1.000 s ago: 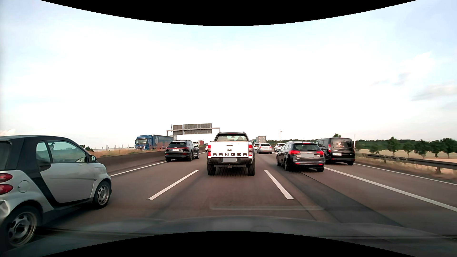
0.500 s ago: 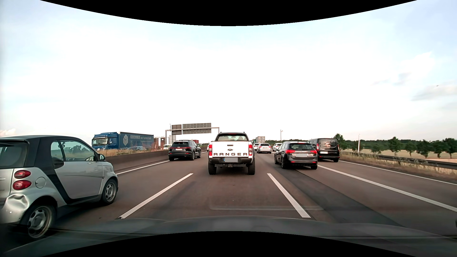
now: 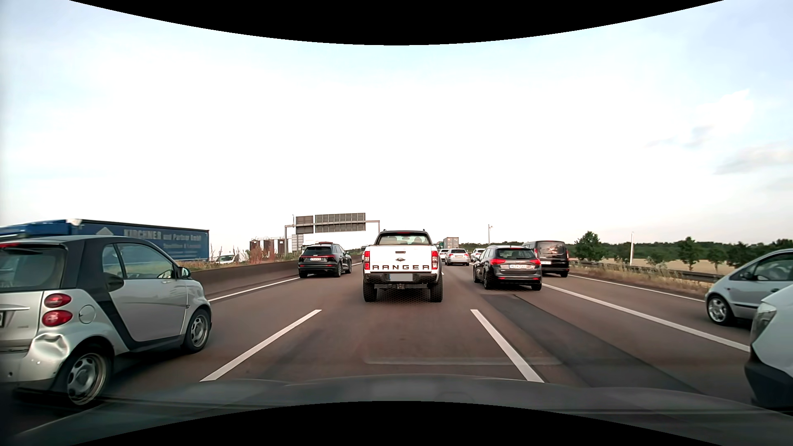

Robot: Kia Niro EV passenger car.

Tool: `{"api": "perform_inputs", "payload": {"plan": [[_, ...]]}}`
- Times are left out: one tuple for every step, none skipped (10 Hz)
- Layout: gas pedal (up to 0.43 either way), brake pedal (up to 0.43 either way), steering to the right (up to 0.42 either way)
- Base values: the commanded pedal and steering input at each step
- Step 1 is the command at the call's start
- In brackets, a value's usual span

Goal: Follow the waypoints while adhering to traffic rules and regulations

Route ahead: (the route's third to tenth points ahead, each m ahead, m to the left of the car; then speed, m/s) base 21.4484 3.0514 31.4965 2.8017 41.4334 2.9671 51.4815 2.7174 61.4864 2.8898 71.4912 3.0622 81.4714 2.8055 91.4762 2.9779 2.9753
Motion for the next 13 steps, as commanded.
{"api": "perform_inputs", "payload": {"plan": [[0.067, 0.000, -0.004], [0.067, 0.000, -0.004], [0.067, 0.000, -0.004], [0.067, 0.000, -0.004], [0.067, 0.000, -0.004], [0.067, 0.000, -0.004], [0.067, 0.000, -0.004], [0.067, 0.000, -0.004], [0.067, 0.000, -0.004], [0.067, 0.000, -0.004], [0.067, 0.000, -0.004], [0.067, 0.000, -0.004], [0.067, 0.000, -0.004]]}}
